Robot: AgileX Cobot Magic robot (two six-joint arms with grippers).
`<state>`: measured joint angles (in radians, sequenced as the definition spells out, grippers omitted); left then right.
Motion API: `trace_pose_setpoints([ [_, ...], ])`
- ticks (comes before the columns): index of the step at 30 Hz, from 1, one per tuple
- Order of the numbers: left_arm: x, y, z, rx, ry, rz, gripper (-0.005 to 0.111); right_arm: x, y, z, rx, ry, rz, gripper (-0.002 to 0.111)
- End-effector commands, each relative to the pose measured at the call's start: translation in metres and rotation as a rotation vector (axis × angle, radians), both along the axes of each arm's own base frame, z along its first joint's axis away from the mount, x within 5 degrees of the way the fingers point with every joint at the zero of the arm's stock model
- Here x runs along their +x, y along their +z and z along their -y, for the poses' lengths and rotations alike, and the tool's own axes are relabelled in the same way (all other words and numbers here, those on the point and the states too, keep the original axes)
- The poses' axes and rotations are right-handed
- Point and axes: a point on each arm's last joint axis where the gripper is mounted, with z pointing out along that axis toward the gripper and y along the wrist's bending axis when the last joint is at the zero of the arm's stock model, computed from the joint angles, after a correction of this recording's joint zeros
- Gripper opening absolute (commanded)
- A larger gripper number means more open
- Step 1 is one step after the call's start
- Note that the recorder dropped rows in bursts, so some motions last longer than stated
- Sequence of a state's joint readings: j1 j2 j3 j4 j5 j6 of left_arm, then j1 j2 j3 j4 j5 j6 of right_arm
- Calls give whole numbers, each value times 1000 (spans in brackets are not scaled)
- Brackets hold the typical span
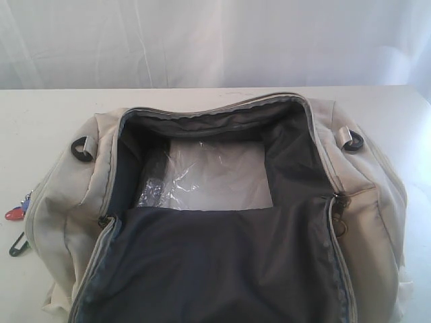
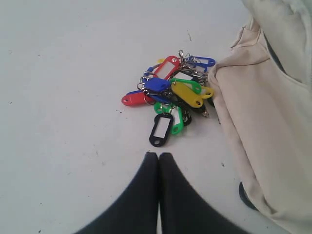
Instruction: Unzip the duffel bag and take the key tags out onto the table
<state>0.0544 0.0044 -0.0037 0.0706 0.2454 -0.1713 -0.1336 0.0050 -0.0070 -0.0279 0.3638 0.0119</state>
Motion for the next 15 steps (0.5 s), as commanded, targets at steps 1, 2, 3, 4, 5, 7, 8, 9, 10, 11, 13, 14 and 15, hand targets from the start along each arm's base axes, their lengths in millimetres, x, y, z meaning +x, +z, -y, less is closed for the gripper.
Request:
trace_pose_setpoints([
  [1, 0, -1, 0, -6, -6, 0, 0, 0, -1, 0, -2, -5, 12, 0],
  [2, 0, -1, 0, -6, -6, 0, 0, 0, -1, 0, -2, -5, 12, 0],
  [3, 0, -1, 0, -6, -6, 0, 0, 0, -1, 0, -2, -5, 12, 0],
  [4, 0, -1, 0, -6, -2, 0, 0, 0, -1, 0, -2, -5, 12, 0],
  [5, 0, -1, 0, -6, 4, 0, 0, 0, -1, 0, -2, -5, 12, 0],
  [7, 0, -1, -1, -6, 21, 0, 0, 0, -1, 0, -2, -5, 12, 0],
  [8, 0, -1, -1, -6, 27, 0, 0, 0, -1, 0, -2, -5, 12, 0],
  [9, 0, -1, -1, -6, 29, 0, 0, 0, -1, 0, -2, -5, 12, 0],
  [10, 0, -1, -1, -6, 31, 0, 0, 0, -1, 0, -2, -5, 12, 0],
  [11, 0, -1, -2, -6, 36, 0, 0, 0, -1, 0, -2, -5, 12, 0],
  [13, 0, -1, -2, -6, 47, 0, 0, 0, -1, 0, -2, -5, 12, 0],
  [14, 0, -1, -2, -6, 47, 0, 0, 0, -1, 0, -2, -5, 12, 0],
  [15, 0, -1, -2, -6, 47, 0, 0, 0, -1, 0, -2, -5, 12, 0],
])
